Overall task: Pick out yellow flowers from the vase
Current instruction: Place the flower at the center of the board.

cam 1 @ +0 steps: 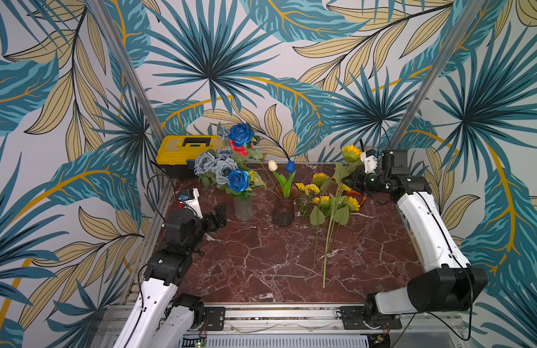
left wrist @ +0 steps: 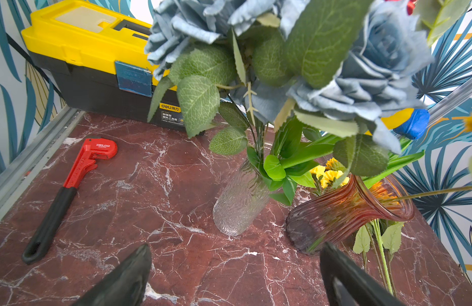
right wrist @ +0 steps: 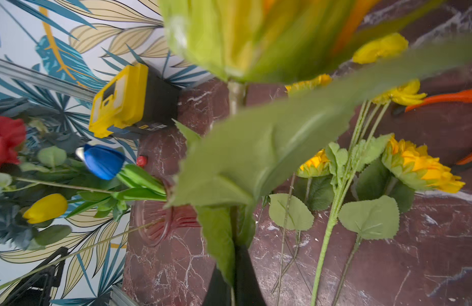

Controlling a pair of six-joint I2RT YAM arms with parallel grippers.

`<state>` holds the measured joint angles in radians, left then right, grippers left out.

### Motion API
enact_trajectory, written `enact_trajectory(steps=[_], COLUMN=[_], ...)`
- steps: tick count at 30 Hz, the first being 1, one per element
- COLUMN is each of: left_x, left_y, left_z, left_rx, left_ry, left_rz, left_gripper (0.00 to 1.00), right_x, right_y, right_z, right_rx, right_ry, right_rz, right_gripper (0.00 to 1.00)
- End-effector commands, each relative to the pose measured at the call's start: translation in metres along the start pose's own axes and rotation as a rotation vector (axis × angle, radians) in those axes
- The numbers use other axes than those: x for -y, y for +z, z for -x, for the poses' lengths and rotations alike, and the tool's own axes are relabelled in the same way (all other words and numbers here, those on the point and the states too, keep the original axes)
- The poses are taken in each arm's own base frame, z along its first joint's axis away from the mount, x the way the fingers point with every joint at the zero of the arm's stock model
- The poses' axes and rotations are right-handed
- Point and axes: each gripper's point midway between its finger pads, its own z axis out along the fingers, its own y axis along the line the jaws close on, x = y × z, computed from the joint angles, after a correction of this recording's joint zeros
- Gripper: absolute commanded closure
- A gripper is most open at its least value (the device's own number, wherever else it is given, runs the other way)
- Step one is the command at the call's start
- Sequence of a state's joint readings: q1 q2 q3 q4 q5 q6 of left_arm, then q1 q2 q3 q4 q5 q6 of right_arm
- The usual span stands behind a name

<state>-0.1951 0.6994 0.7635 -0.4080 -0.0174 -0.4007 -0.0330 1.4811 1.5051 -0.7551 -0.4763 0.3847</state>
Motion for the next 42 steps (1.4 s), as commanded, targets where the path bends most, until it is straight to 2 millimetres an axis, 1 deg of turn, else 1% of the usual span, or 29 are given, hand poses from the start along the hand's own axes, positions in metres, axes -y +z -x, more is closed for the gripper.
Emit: enact_trajectory(steps=[1,3,7,9,11,13,17,20,26,35,39,42], left_x=[-0.001,-0.002,-0.001,-0.002,-0.003,-0.003,-0.004,-0.002,-0.002,0.001,0.001,0.003], left_y=[0.003,0.004,0.003,0.003,0.004,0.004,0.005,0.007,0.007,0.006,0.003,0.003], left_z=[-0.001,-0.001,-0.002,-0.002,-0.003,-0.003,-0.003,-0.005,-0.006,-0.005,-0.001,-0.001], left_rx=[0.005,0.002,0.002,0.002,0.000,-0.003,-0.006,-0.015,-0.018,-0.020,-0.005,-0.005], left_ry=[-0.009,-0.009,-0.006,-0.005,-0.005,-0.004,-0.005,-0.004,-0.001,0.001,-0.012,-0.020], left_rz=[-0.003,-0.003,-0.005,0.000,0.004,0.005,0.006,0.000,-0.001,-0.017,-0.017,-0.024], left_gripper=[0.01,0.01,0.01,0.01,0.01,0.01,0.01,0.01,0.01,0.01,0.01,0.01], right_x=[0.020,0.032,0.055,0.067,0.082,0.092,0.105,0.110,0.110,0.105,0.104,0.104], right_y=[0.024,0.041,0.078,0.092,0.101,0.108,0.119,0.126,0.130,0.126,0.122,0.118], right_z=[-0.002,-0.001,-0.007,-0.009,-0.010,-0.011,-0.015,-0.018,-0.020,-0.016,-0.015,-0.014], right_rx=[-0.039,-0.066,-0.160,-0.185,-0.194,-0.201,-0.234,-0.246,-0.248,-0.234,-0.222,-0.208], right_ry=[0.032,0.050,0.103,0.114,0.118,0.113,0.117,0.126,0.137,0.131,0.128,0.120], right_rz=[-0.018,-0.041,-0.063,-0.087,-0.141,-0.181,-0.213,-0.214,-0.202,-0.193,-0.192,-0.205], right_gripper=[1.00,1.00,1.00,1.00,1.00,1.00,1.00,1.00,1.00,1.00,0.83,0.68])
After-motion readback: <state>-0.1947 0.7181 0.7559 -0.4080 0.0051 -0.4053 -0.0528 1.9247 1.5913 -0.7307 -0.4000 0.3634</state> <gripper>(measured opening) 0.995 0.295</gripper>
